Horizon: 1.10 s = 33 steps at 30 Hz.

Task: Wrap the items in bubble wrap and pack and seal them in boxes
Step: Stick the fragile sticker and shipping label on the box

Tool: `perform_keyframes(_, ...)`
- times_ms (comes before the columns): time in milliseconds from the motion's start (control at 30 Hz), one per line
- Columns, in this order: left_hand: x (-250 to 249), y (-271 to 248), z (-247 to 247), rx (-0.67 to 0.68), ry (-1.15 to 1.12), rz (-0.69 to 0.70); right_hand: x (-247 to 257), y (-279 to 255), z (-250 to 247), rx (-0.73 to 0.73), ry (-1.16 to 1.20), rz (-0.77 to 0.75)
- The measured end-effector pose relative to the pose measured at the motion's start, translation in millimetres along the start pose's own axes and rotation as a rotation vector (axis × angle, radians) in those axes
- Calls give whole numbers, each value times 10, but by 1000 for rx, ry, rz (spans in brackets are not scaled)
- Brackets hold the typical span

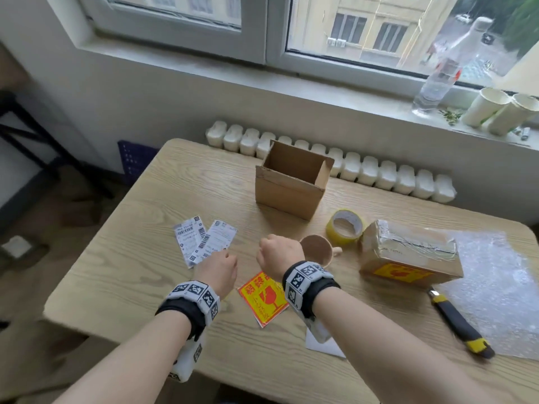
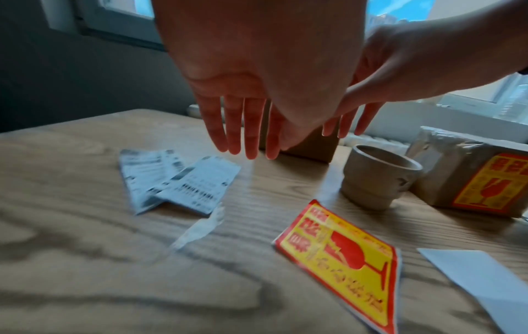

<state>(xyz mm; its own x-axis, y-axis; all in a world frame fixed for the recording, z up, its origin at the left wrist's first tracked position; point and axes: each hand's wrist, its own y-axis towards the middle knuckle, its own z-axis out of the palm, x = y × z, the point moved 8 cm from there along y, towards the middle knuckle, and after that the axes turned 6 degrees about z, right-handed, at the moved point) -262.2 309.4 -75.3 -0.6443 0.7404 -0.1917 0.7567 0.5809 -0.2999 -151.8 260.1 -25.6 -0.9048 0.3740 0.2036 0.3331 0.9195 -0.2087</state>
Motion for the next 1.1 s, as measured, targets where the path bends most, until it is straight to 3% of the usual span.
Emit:
perform_keyframes(333,1031,-152,571,86,-177,-128,631,301,793,127,55,-43)
perform_keyframes(467,1091,-116,597,88,-295,-197,759,413,1085,136,137,-75)
perform_keyframes(600,1201,-114,702,27,-702,-403,892,537,1273,155,200,-121)
perform_keyframes(800,1282,-122,1029,11,-1087,-610,894,565,1503,133,138,-100)
perform_keyframes(1100,1237,-29,1110,-147,-1366,-833,739,210,1427,-6,134,-151)
